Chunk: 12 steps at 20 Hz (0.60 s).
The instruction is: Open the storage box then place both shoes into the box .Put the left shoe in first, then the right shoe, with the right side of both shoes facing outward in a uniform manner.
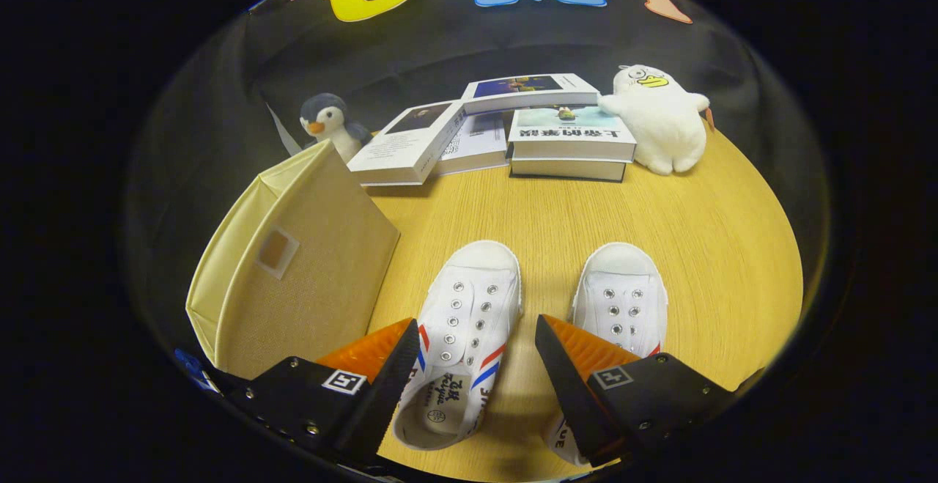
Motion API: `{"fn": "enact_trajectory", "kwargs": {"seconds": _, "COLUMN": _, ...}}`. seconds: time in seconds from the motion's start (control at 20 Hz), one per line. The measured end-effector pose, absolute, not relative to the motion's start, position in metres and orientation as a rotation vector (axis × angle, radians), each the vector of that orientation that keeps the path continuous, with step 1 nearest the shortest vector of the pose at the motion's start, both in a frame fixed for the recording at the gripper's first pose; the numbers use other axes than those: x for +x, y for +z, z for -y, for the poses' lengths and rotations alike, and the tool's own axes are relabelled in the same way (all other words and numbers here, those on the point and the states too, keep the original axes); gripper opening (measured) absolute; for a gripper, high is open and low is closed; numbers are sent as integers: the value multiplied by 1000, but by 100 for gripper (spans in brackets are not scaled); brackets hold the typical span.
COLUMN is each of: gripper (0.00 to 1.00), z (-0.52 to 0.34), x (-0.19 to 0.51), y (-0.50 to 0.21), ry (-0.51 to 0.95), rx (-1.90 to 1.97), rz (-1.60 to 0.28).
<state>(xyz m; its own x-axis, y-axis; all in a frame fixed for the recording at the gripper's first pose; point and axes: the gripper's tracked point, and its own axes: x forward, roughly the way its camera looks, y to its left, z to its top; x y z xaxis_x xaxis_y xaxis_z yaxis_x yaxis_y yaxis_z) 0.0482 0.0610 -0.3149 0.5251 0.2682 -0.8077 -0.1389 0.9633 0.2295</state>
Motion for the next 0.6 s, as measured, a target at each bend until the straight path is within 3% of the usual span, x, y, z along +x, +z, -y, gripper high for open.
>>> {"fn": "enact_trajectory", "kwargs": {"seconds": 0.3, "gripper": 94, "z": -58, "x": 39, "y": -342, "ry": 230, "rx": 136, "rz": -1068}}
{"fn": "enact_trajectory", "kwargs": {"seconds": 0.35, "gripper": 90, "z": -57, "x": 38, "y": -343, "ry": 224, "rx": 142, "rz": -1076}}
{"fn": "enact_trajectory", "kwargs": {"seconds": 0.4, "gripper": 77, "z": -57, "x": 39, "y": -345, "ry": 219, "rx": 157, "rz": -1078}}
{"fn": "enact_trajectory", "kwargs": {"seconds": 0.6, "gripper": 77, "z": -59, "x": 37, "y": -351, "ry": 216, "rx": 203, "rz": -1105}}
